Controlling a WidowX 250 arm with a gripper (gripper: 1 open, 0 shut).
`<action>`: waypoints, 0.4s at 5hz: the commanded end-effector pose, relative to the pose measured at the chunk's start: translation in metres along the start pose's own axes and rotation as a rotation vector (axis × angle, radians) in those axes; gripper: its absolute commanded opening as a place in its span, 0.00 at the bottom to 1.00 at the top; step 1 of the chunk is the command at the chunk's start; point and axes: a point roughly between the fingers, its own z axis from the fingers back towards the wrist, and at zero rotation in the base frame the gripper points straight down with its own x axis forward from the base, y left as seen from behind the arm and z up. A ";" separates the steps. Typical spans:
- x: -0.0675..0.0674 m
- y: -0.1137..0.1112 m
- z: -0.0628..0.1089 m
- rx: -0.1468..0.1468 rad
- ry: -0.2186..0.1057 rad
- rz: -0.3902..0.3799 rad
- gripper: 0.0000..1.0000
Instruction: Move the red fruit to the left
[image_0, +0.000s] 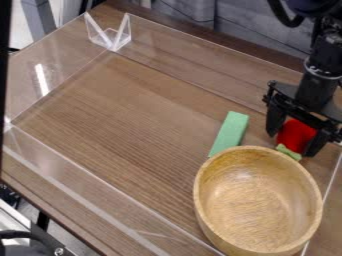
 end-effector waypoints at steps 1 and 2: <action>0.006 0.001 0.010 0.000 -0.046 0.050 1.00; 0.002 0.002 0.003 0.005 -0.033 0.093 1.00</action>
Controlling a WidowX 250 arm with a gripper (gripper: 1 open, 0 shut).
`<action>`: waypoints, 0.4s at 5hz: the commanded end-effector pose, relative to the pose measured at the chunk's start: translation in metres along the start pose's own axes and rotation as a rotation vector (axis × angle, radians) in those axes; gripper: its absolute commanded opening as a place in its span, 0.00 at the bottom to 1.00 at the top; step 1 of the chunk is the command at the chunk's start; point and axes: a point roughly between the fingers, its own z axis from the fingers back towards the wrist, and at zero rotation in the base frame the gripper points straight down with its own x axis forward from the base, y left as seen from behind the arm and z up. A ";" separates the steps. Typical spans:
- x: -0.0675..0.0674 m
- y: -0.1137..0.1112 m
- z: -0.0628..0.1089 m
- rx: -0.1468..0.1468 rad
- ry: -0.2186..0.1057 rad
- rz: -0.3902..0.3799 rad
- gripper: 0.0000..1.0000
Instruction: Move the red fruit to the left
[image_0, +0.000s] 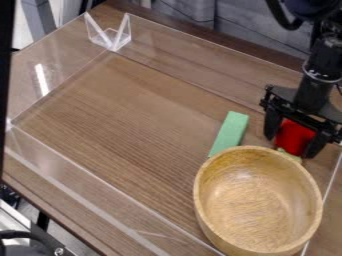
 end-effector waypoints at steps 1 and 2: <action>0.011 -0.004 0.004 0.001 -0.033 0.025 1.00; 0.021 -0.007 0.002 0.003 -0.047 0.059 1.00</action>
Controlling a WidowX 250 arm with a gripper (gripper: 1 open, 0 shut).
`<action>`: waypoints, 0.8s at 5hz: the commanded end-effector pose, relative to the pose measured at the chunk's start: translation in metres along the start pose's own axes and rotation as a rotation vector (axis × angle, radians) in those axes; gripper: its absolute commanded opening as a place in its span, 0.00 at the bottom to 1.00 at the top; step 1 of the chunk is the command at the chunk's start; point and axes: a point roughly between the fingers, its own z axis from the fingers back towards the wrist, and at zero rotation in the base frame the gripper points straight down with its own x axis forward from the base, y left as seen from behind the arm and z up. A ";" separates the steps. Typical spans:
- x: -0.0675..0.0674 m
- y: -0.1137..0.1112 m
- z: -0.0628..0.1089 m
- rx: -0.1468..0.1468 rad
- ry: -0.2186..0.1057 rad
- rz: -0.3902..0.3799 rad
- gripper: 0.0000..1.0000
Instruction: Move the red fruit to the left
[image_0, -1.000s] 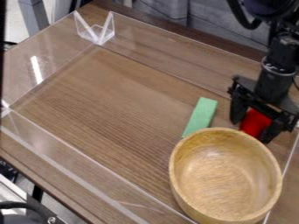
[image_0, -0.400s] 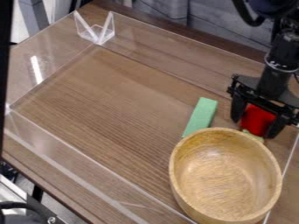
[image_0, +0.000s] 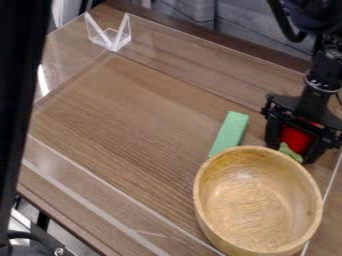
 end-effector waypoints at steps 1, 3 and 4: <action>0.010 -0.002 0.015 -0.015 -0.055 0.017 1.00; 0.014 0.011 0.012 -0.013 -0.048 0.048 1.00; 0.017 0.021 0.011 -0.012 -0.046 0.053 1.00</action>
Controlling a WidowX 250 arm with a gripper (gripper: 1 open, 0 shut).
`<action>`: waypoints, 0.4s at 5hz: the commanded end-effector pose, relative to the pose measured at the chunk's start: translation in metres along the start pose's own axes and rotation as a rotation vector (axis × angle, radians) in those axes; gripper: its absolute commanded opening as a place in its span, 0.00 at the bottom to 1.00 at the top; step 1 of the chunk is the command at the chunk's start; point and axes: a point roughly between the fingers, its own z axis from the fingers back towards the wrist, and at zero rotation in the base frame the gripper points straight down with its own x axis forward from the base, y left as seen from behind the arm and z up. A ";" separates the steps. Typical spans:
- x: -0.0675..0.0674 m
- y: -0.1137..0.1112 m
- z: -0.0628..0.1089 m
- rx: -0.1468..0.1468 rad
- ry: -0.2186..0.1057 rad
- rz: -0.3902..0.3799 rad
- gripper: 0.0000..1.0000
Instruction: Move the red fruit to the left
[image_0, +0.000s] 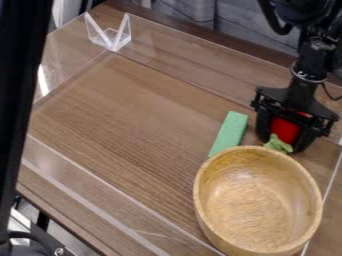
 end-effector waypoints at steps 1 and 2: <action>0.005 0.004 0.025 -0.036 -0.064 0.015 0.00; 0.001 0.008 0.043 -0.067 -0.091 0.028 0.00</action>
